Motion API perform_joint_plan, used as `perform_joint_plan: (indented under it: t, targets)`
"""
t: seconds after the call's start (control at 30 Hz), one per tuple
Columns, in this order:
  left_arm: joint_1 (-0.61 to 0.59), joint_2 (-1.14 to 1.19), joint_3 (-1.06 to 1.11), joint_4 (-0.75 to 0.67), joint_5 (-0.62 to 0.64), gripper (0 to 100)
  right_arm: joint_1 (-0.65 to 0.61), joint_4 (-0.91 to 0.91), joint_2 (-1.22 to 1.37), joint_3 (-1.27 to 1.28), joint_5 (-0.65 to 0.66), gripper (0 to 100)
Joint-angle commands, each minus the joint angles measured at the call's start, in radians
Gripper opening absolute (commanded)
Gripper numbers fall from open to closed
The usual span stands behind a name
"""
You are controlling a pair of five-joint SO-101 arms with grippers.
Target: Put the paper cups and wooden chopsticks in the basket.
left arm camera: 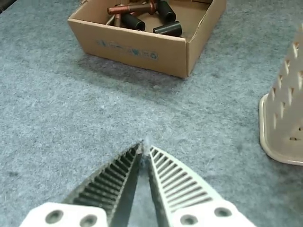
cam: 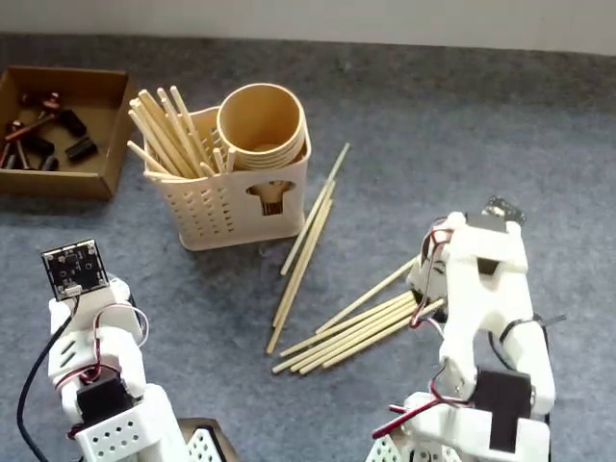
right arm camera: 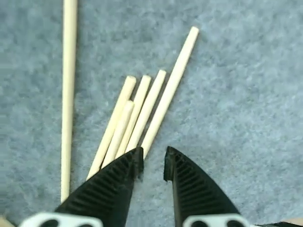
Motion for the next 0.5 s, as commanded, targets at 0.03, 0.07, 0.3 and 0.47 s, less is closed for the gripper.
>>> perform_joint_plan:
  t: [0.03,0.07,0.3,0.47]
  targets:
    - [0.019,-0.01,-0.005,-0.025,-0.003,1,0.03,-0.022,0.068,-0.065,-0.008,8.8]
    - [0.019,-0.01,-0.005,-0.025,-0.003,1,0.035,-0.022,0.085,-0.071,-0.008,8.9]
    - [0.019,-0.01,-0.005,-0.025,-0.003,1,0.039,-0.022,0.211,-0.139,-0.008,9.1]
    - [0.019,-0.01,-0.005,-0.025,-0.003,1,0.039,-0.022,0.328,-0.203,-0.008,9.1]
